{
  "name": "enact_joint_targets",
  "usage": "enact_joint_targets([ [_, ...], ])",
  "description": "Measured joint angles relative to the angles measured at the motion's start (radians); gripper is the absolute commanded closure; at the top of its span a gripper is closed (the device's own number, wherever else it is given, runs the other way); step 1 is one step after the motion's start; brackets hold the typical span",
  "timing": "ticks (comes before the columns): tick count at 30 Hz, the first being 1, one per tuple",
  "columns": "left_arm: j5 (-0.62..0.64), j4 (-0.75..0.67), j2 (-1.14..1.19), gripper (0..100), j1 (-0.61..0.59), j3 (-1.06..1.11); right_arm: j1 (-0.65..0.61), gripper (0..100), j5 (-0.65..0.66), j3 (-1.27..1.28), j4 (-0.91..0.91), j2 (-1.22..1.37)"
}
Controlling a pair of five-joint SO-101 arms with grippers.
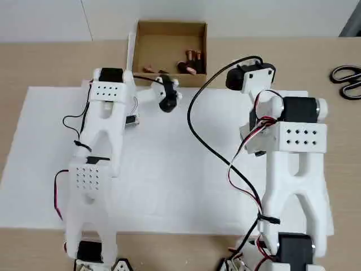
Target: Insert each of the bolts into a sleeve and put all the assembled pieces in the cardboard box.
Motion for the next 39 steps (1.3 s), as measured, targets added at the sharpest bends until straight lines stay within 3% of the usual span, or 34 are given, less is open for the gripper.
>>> enact_joint_targets([
  [5,0.095,0.005,0.000,99,0.003,-0.002,0.000,99.5,0.000,0.000,0.000,-0.003],
  [11,0.348,0.005,-0.029,99,0.025,-0.002,0.000,99.5,0.000,0.000,0.000,-0.006],
  [23,0.646,0.008,-0.416,99,0.034,0.265,-0.080,99.5,0.000,0.000,0.000,-0.006],
  [30,0.968,0.011,-0.672,99,0.066,0.299,-0.150,99.1,0.000,0.000,0.000,-0.006],
  [39,1.030,0.015,-1.013,99,0.098,0.503,-0.219,99.1,-0.097,0.000,-0.018,-0.184],
])
